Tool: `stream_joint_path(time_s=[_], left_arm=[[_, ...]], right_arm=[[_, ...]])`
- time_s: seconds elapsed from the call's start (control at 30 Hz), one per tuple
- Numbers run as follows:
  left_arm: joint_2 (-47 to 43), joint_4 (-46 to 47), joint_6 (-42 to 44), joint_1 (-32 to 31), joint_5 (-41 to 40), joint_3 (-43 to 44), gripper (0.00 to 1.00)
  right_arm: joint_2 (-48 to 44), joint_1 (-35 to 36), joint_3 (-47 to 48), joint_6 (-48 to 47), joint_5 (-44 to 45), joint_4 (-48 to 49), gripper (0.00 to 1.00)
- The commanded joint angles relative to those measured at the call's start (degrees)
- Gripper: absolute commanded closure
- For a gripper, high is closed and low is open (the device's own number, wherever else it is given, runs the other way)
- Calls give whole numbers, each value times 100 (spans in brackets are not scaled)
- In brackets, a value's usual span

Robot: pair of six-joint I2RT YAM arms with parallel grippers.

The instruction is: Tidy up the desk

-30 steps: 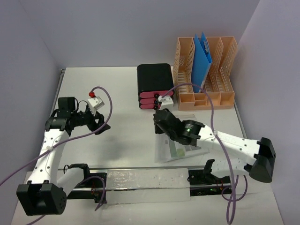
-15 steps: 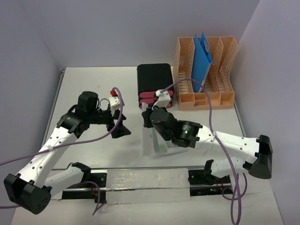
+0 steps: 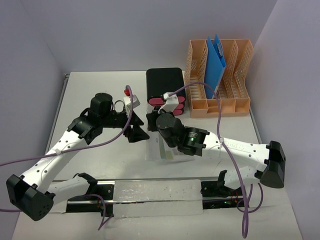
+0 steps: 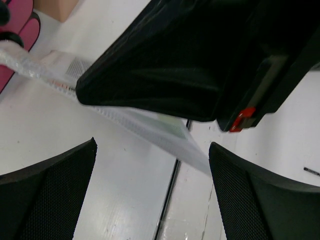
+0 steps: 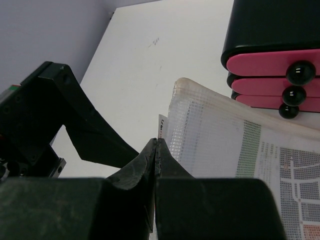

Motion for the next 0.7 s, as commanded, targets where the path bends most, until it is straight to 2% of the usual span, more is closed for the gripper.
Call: stream_joint_path(time_s=[0.0,0.27,0.5,0.53,0.57,0.6,0.63,0.67], left_arm=[[124,398,-246,-163,-180,366,1],[699,451,-61,-365,-1365,243,1],[940,814,-64,-456,-1680,167,2],[963,789,-35,-464,-1709,190,5],[969,728,-24,-471,-1715,204,14],[990,658,43,-469,-1746,257,31],[990,558,164,-462,-1793,284,58],[966,492,350,-462,-1829,295,60]], right_arm=[[9,45,333,-42,214,592,100],[18,36,316,2,15,1005,100],[53,42,278,52,-90,1164,100],[51,52,272,61,-110,1164,100],[42,45,270,55,-122,1166,100],[20,44,253,49,-149,1174,100],[-54,37,206,22,-176,1181,100],[-61,36,162,20,-226,1181,100]])
